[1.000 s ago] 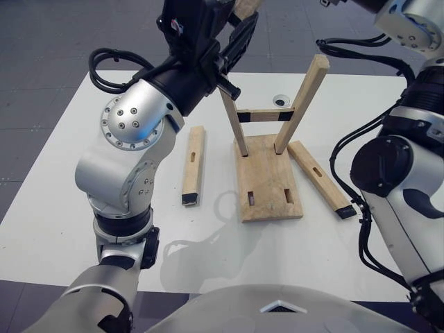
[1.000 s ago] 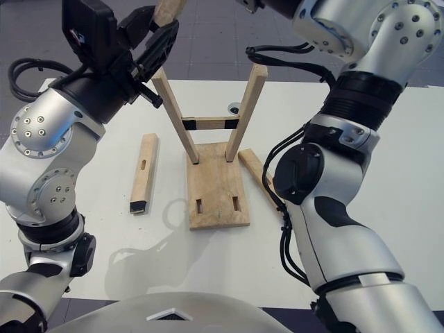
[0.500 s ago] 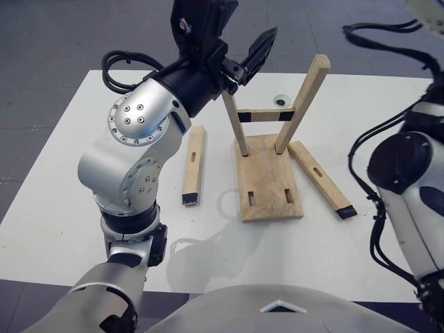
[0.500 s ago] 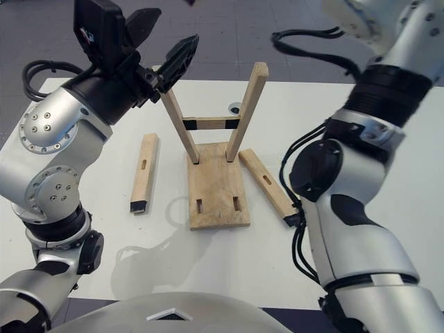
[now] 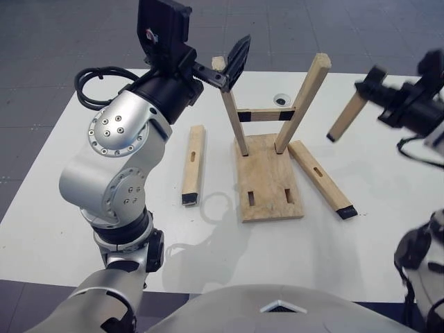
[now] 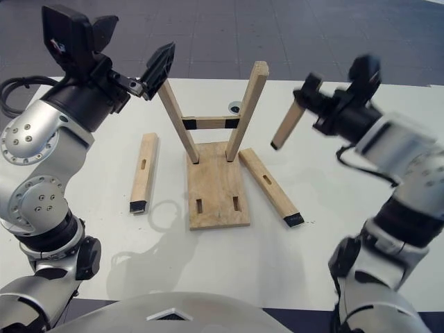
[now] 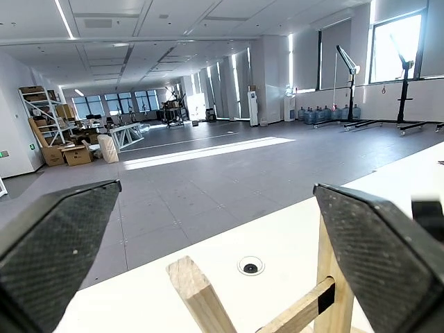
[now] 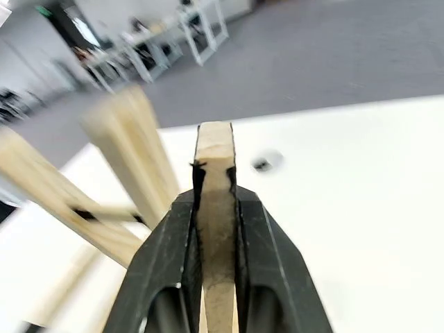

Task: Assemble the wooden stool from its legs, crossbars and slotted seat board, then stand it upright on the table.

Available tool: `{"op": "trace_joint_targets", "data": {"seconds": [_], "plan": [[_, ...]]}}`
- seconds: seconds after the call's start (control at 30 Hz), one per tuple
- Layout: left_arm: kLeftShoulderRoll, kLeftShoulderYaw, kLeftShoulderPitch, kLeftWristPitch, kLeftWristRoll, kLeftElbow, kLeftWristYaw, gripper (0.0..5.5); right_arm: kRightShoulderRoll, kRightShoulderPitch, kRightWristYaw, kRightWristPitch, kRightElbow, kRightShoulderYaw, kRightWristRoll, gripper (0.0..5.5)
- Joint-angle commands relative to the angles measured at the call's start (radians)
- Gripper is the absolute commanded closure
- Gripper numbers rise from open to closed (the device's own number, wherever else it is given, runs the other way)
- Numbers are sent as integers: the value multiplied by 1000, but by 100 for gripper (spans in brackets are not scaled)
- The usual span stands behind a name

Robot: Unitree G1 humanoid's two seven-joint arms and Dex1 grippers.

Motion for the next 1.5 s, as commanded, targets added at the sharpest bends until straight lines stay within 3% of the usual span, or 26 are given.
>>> {"op": "trace_joint_targets", "data": {"seconds": [0.03, 0.17, 0.33, 0.57, 0.77, 0.87, 1.03, 1.27, 1.5], "plan": [[2, -12, -1, 14, 11, -7, 18, 37, -10, 185, 113, -284, 2, 139, -207, 509], [-3, -18, -1, 9, 18, 0, 23, 37, 8, 283, 180, -474, 51, 225, -344, 509], [-6, -24, -1, 11, 24, 3, 27, 37, 41, 274, 197, -546, 75, 266, -401, 509], [-12, -33, 13, 9, 34, -5, 41, 37, 74, 227, 196, -637, 21, 228, -409, 509], [-5, -35, 15, 11, 37, -8, 40, 37, 109, 420, 259, -811, -60, 219, -439, 509], [-5, -37, 16, 12, 41, -10, 38, 37, 121, 502, 313, -921, -30, 231, -468, 509], [2, -42, 3, 5, 48, 5, 25, 37, 140, 482, 364, -1070, 113, 242, -510, 509], [12, -54, 0, -5, 54, 18, 17, 37, 150, 414, 391, -1088, 165, 273, -511, 509], [15, -62, -2, -17, 54, 27, 16, 37, 154, 358, 362, -1004, 59, 266, -460, 509]]}}
